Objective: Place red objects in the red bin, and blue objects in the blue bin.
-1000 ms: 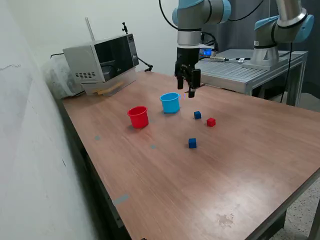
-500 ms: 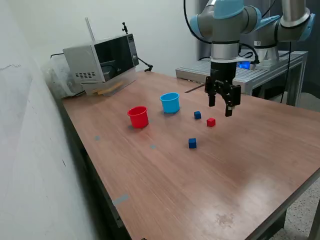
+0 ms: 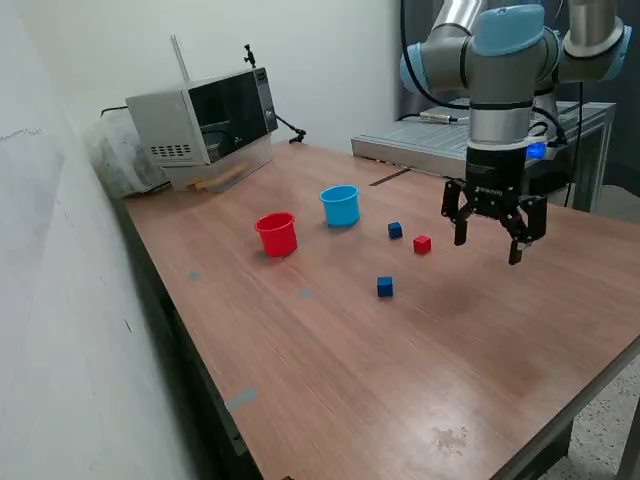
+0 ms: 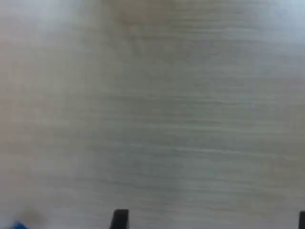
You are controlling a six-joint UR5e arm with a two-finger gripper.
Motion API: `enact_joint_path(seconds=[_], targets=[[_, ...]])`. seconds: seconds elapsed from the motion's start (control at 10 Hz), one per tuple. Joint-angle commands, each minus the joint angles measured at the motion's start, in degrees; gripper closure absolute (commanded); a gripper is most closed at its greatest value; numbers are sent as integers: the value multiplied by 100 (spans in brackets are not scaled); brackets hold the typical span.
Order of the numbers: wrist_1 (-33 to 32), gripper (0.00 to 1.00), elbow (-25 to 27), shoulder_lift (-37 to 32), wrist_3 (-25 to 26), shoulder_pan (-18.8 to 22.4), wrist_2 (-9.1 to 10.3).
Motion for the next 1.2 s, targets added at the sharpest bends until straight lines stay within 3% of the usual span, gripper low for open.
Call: enact_joint_path(seconds=[0.0, 0.1, 0.2, 0.3, 0.4, 0.6, 0.7, 0.8, 1.1], targets=[[751, 0, -205, 136, -3647, -327, 457], [1628, 0, -257, 145, -4764, -451, 431], [1845, 0, -319, 162, -5376, -617, 404], [1682, 0, -337, 145, -5600, -767, 422], [1463, 0, -372, 84, -5689, -881, 413], [1731, 0, -398, -135, -5611, -944, 448], [1977, 0, -390, -189, -5611, -970, 718], [2092, 0, -398, -224, -5637, -962, 1234], [2787, 0, -451, -242, -5628, -813, 1230]])
